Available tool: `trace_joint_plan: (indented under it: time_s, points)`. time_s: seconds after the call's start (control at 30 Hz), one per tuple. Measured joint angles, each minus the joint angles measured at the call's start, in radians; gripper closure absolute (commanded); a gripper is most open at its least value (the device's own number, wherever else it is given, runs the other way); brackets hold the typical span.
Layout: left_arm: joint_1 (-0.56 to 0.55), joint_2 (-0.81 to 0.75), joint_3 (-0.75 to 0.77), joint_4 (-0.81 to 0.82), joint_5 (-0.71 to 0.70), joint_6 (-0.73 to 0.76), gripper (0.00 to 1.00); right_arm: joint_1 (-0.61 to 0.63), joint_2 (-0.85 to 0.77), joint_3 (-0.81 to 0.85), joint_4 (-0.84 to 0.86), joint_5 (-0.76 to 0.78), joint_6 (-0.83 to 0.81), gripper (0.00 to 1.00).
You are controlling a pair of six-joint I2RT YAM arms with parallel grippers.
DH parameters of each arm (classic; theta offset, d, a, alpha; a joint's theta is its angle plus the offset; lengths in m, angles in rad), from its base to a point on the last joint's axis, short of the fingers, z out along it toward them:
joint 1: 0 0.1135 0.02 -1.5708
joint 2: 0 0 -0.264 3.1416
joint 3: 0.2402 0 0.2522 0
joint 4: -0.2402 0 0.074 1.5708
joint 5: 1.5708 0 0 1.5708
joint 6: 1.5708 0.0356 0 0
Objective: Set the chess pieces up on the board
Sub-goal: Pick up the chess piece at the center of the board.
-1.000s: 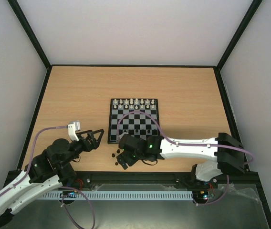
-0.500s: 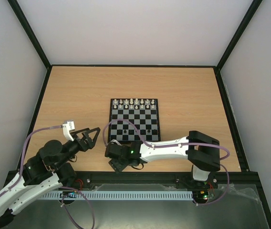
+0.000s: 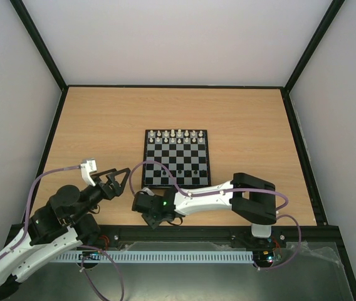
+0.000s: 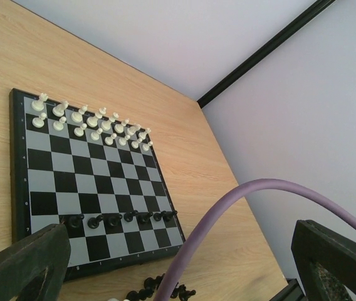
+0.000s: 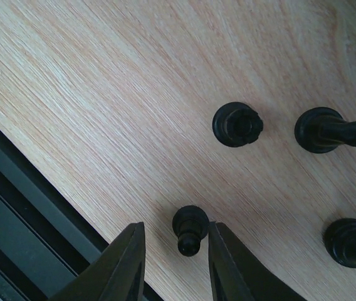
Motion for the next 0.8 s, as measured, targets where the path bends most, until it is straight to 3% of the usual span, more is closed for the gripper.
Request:
trace_joint_plan:
  time_s: [0.4,0.6,0.8]
  points:
    - [0.0,-0.003,0.0,-0.001,0.0,0.0,0.0,0.0,0.005,0.017,-0.002,0.018,0.001,0.84]
    - [0.0,-0.003,0.0,-0.001,0.0,0.0,0.01,0.0,0.014,0.019,-0.002,0.023,0.001,0.85]
    - [0.0,-0.003,0.0,0.0,0.0,0.0,0.01,0.0,0.023,0.019,-0.003,0.026,0.002,0.96]
